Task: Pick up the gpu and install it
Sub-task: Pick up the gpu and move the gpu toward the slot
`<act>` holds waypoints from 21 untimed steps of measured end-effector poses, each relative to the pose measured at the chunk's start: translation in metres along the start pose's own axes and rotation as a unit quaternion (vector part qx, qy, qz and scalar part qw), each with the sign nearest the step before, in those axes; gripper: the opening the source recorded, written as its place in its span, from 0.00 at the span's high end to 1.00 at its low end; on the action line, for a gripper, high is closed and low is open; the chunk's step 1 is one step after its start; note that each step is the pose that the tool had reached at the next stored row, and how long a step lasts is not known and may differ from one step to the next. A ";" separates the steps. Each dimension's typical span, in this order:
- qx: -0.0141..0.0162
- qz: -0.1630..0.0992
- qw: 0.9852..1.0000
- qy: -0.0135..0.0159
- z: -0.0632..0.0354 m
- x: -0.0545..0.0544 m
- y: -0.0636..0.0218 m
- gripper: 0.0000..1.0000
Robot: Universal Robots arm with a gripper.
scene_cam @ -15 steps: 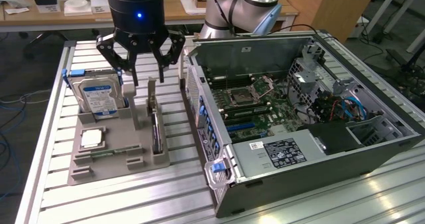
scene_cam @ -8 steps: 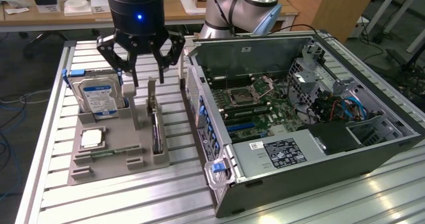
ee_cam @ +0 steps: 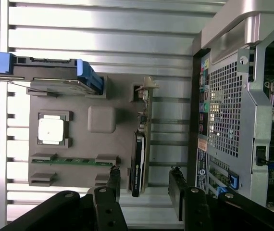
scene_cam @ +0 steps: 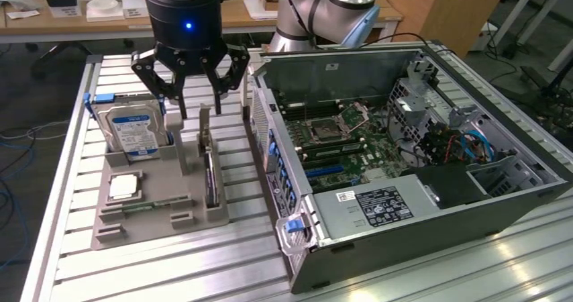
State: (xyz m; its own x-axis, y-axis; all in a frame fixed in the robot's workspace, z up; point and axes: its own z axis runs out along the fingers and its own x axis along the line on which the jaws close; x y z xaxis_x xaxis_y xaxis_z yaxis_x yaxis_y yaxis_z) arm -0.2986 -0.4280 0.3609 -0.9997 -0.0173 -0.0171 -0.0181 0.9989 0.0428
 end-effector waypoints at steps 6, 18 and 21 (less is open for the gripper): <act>0.000 0.000 1.000 0.000 0.0025 0.000 -0.0001 0.47; 0.000 0.000 1.000 0.000 0.0071 0.000 -0.0003 0.47; 0.000 0.000 1.000 0.000 0.0082 0.000 -0.0003 0.47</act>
State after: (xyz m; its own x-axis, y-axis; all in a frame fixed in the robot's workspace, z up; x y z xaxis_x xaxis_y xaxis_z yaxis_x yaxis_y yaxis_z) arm -0.2986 -0.4279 0.3527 -0.9997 -0.0174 -0.0170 -0.0181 0.9989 0.0428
